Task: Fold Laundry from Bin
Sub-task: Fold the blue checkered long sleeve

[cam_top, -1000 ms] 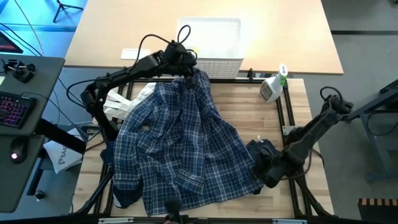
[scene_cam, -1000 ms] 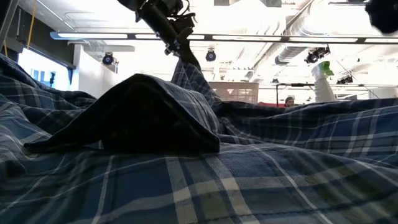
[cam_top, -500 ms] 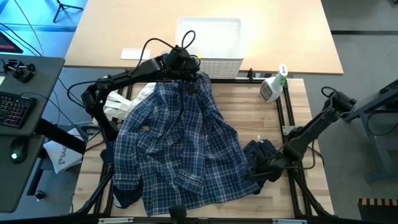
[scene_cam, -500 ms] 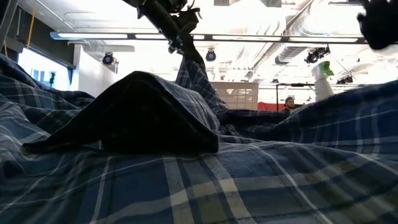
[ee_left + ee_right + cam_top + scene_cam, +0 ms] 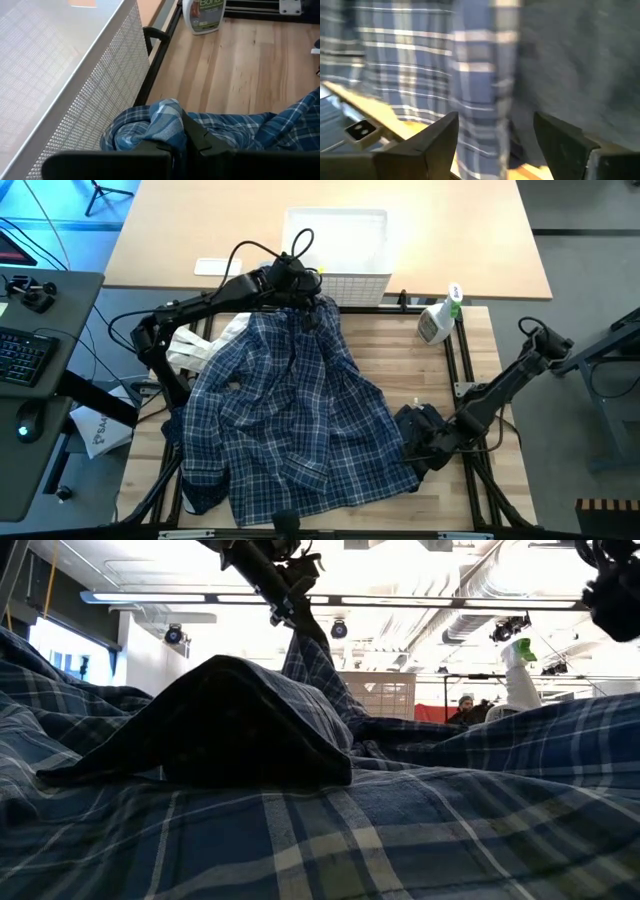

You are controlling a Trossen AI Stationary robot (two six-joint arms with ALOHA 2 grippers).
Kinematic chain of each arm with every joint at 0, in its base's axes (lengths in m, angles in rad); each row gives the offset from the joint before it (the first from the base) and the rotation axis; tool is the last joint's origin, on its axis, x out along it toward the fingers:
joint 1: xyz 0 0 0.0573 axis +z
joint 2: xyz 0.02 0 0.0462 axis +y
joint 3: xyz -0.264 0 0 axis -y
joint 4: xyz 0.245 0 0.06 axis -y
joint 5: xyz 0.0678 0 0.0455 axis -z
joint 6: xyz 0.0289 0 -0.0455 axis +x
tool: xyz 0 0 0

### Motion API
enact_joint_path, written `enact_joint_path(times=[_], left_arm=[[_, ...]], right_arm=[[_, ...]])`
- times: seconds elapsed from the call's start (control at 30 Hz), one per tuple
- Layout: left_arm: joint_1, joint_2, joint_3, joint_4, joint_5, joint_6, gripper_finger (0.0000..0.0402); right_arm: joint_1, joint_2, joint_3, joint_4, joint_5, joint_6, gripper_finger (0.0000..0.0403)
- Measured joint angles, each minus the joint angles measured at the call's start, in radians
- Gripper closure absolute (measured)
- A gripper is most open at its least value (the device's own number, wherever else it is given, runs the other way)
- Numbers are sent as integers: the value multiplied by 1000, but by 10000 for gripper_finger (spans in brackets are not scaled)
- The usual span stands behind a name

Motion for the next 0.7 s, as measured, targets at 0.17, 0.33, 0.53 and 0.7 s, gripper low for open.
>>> enact_joint_path(times=[0.17, 0.33, 0.53, 0.7], left_arm=[[0, 0, 0, 4, 0, 0, 401], [0, 0, 0, 19, 0, 0, 401], [-8, -2, 10, 21, 0, -49, 401], [-49, -26, 64, 39, 0, -57, 401]], right_arm=[[-42, 41, 0, 24, -61, -37, 153], [-84, 107, 0, 164, -65, -148, 184], [-98, 160, 0, 245, -90, -187, 290], [-54, 144, 52, 81, -101, -130, 392]])
